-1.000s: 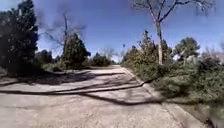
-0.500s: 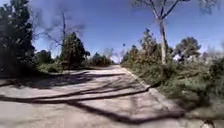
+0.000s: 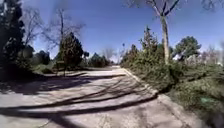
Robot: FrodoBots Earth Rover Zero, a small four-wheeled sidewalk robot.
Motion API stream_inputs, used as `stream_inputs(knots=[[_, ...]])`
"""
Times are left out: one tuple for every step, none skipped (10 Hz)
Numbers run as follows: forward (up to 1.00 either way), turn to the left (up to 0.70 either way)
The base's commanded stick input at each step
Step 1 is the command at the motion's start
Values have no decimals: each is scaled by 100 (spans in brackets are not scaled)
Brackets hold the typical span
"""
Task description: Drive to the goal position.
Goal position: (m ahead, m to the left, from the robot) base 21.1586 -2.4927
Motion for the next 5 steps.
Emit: stream_inputs(knots=[[100, 0], [100, 0], [100, 0], [100, 0], [100, 0]])
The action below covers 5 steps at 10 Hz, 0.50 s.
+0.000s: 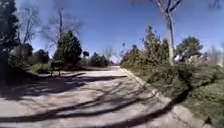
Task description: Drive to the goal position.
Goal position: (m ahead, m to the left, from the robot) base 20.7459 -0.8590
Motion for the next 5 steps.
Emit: stream_inputs(knots=[[100, 0], [100, 0], [100, 0], [100, 0], [100, 0]])
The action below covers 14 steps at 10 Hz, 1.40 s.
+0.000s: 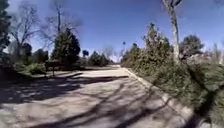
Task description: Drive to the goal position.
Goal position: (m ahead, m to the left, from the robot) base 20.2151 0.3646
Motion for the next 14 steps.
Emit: stream_inputs(knots=[[100, 0], [100, 0], [100, 0], [100, 0], [100, 0], [100, 0], [100, 0], [100, 0], [100, 0], [100, 0], [100, 0], [100, 0], [100, 0], [100, 0]])
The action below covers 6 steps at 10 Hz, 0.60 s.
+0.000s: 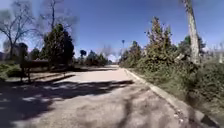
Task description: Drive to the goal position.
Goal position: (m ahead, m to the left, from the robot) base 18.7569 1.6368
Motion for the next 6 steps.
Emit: stream_inputs(knots=[[100, 0], [100, 0], [100, 0], [100, 0], [100, 0], [100, 0]])
